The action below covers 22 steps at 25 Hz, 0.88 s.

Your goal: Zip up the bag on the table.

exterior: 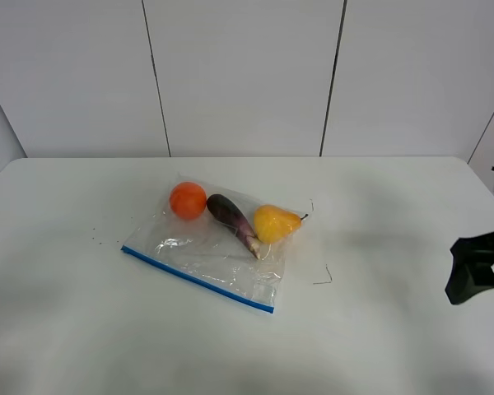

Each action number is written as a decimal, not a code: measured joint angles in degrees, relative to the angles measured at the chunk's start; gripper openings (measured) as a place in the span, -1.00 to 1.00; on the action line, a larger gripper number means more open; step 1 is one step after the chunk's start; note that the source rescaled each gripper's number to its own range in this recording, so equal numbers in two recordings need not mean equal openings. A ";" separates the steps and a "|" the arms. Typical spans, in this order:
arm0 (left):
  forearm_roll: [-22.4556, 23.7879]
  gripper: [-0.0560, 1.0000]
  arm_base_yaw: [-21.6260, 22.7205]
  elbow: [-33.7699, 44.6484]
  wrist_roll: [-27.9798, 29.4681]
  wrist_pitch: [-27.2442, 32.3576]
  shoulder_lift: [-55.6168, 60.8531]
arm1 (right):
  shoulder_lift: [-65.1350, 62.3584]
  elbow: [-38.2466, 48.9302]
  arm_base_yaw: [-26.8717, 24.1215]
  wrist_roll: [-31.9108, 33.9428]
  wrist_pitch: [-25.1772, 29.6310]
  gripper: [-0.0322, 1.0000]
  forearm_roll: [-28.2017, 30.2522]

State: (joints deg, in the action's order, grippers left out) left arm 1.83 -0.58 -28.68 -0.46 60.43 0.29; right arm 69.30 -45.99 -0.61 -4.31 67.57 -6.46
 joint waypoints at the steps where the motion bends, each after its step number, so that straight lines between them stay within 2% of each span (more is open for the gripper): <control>1: 0.00 1.00 0.00 0.00 0.00 0.00 0.00 | -2.92 2.48 0.00 -0.21 -1.22 0.88 0.00; 6: 0.00 1.00 0.00 0.00 0.00 0.00 0.00 | -18.66 12.16 0.00 -0.86 -7.04 0.88 0.20; 10: 0.00 1.00 0.00 0.00 0.00 0.00 0.00 | -32.82 16.44 0.00 -0.99 -8.17 0.88 0.45; 15: 0.00 1.00 0.00 0.00 0.00 0.00 0.00 | -49.08 17.11 0.00 -0.99 -8.49 0.88 0.83; 22: 0.00 1.00 0.00 0.00 0.00 0.00 0.00 | -65.27 17.17 0.00 -0.99 -8.44 0.88 1.05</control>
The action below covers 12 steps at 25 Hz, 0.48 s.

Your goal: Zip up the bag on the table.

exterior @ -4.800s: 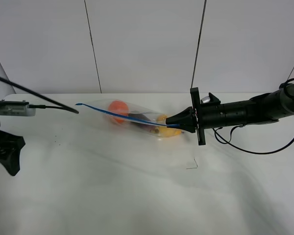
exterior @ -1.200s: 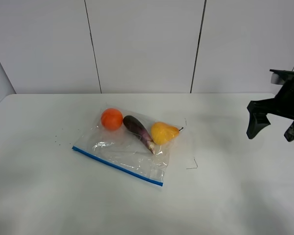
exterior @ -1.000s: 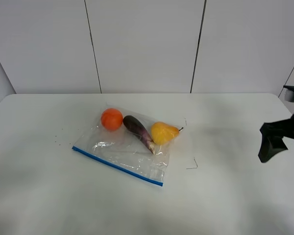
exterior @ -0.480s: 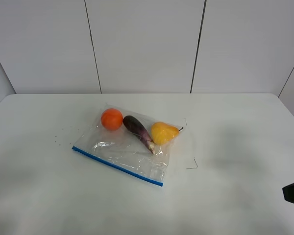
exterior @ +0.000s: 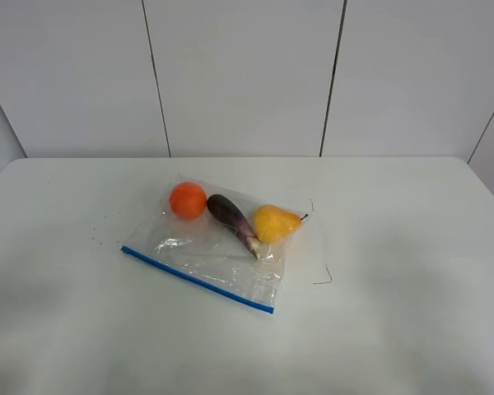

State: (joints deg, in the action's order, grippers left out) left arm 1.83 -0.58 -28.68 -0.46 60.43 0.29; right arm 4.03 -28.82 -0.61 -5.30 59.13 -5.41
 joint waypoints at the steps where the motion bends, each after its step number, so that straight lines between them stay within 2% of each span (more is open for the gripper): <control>1: 0.00 1.00 0.00 0.00 0.00 0.00 0.00 | -1.80 0.06 0.00 0.00 0.00 0.88 0.00; 12: 0.00 1.00 0.00 0.00 0.00 0.00 0.00 | -4.21 0.11 0.00 1.13 0.02 0.88 1.06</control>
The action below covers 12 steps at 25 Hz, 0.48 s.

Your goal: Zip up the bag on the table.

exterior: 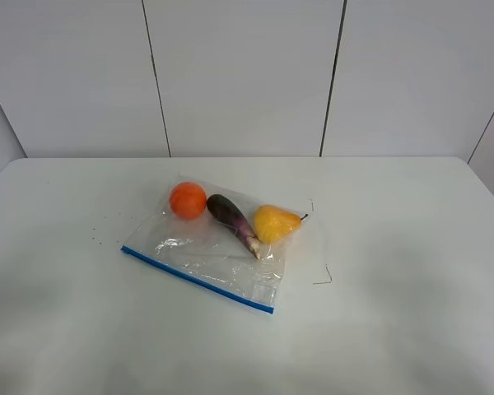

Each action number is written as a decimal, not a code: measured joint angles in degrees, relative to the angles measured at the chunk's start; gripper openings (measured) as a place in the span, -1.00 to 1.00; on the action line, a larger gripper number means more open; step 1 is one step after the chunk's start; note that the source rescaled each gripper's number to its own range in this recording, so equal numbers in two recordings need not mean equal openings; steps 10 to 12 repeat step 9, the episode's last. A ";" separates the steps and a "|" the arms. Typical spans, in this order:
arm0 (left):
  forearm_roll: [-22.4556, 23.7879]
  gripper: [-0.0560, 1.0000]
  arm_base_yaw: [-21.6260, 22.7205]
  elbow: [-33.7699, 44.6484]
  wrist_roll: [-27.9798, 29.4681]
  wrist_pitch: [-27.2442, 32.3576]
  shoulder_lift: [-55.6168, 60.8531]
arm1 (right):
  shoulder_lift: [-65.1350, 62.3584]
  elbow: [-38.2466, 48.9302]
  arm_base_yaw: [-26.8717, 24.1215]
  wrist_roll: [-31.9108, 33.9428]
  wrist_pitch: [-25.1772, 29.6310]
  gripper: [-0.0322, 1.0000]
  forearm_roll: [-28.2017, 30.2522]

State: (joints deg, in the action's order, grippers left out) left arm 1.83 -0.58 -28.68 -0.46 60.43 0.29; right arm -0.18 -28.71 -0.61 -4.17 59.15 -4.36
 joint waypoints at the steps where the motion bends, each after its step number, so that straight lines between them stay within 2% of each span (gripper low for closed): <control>1: 0.00 1.00 0.00 0.00 0.00 0.00 0.00 | 0.00 0.00 0.00 0.00 0.00 0.88 0.05; 12: 0.00 1.00 0.00 0.00 0.00 0.00 0.00 | 0.00 0.00 0.00 0.12 0.00 0.88 0.17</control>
